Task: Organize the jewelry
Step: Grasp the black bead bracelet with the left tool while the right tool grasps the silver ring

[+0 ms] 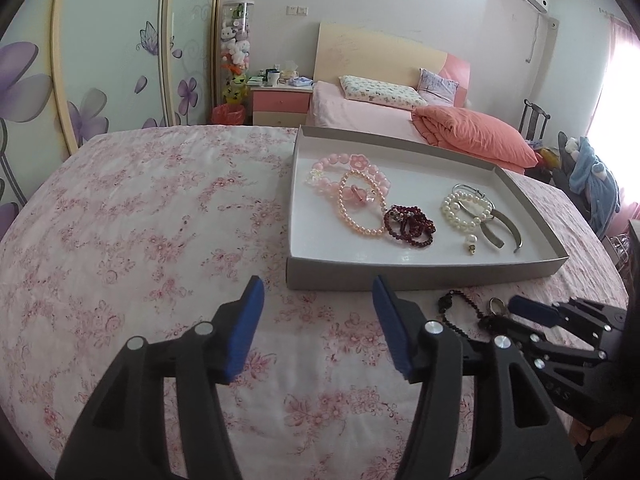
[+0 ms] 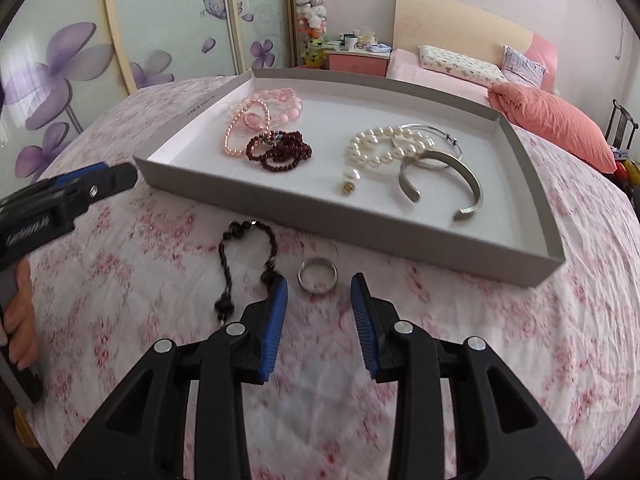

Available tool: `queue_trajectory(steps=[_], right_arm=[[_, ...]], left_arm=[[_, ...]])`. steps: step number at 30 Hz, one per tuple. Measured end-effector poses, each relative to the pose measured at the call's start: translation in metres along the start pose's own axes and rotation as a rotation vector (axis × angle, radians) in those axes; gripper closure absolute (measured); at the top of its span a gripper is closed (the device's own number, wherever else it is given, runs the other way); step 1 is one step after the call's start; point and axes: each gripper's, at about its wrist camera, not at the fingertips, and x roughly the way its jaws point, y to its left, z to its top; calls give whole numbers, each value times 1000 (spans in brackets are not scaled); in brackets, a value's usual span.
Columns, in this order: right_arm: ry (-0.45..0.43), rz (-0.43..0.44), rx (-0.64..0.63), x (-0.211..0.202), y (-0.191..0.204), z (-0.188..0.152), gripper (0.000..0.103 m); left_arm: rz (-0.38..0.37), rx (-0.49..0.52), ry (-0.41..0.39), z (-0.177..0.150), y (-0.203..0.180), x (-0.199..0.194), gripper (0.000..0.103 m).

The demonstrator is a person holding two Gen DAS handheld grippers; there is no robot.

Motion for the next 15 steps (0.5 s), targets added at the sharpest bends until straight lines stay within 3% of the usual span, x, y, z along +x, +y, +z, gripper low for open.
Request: queue_trajectory(steps=[2,15], right_arm=[[-1,-8,12,1,-2,1,80],[-7,-194,199,-24,-54,-28,80]], left_arm=[[-1,0,1,0,0,0,45],[-75,91,68,-7,-39,9,39]])
